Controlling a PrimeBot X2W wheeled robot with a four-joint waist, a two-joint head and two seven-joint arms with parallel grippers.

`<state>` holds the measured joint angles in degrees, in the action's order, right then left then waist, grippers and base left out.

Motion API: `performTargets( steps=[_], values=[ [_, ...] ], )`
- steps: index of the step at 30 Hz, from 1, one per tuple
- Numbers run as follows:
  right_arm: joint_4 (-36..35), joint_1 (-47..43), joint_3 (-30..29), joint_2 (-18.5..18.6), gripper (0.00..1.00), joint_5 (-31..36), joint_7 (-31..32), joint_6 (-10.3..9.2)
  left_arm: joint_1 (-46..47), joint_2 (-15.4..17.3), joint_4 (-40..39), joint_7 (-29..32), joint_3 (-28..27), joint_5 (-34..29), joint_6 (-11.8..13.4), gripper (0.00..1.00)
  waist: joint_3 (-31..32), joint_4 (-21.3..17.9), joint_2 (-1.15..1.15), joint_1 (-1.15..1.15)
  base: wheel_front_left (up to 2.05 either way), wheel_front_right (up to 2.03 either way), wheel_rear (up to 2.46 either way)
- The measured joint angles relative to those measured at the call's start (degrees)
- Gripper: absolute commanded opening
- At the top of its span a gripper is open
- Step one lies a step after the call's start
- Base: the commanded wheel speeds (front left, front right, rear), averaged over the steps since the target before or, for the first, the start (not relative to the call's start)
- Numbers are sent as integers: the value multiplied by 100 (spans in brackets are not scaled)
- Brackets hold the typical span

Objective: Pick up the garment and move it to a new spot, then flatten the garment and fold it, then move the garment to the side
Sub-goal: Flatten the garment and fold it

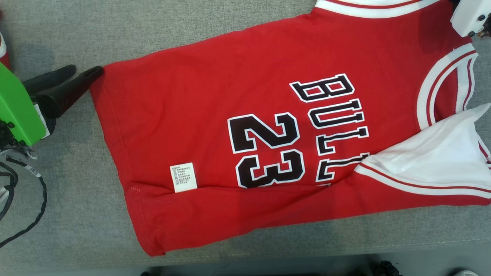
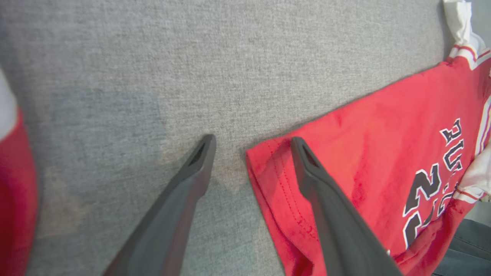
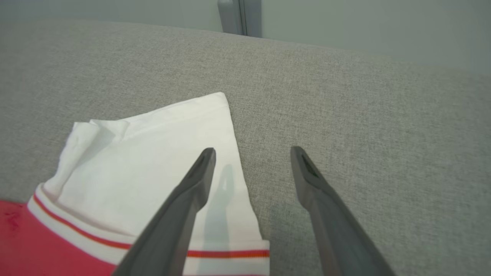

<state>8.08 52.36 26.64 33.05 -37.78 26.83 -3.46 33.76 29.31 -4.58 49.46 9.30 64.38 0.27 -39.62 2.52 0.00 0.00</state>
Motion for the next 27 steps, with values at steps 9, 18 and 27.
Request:
performTargets(
  steps=[9, 18, 27],
  values=[
    [495, 149, 76, -145, 100, 12, -110, 140, 62, 25, 55, 332, 87, 331, -69, 100, 44, -29, 0, 0, 0, 0, 0],
    [767, 308, 112, -191, 100, 47, -167, 215, 70, 21, 40, 453, 170, 393, -79, 66, 82, -6, 0, 0, 0, 0, 0],
    [936, 575, 270, -400, 100, 102, -209, 346, 87, -76, 83, 454, 250, 393, -133, 0, 80, 47, 0, 0, 0, 0, 0]
  ],
)
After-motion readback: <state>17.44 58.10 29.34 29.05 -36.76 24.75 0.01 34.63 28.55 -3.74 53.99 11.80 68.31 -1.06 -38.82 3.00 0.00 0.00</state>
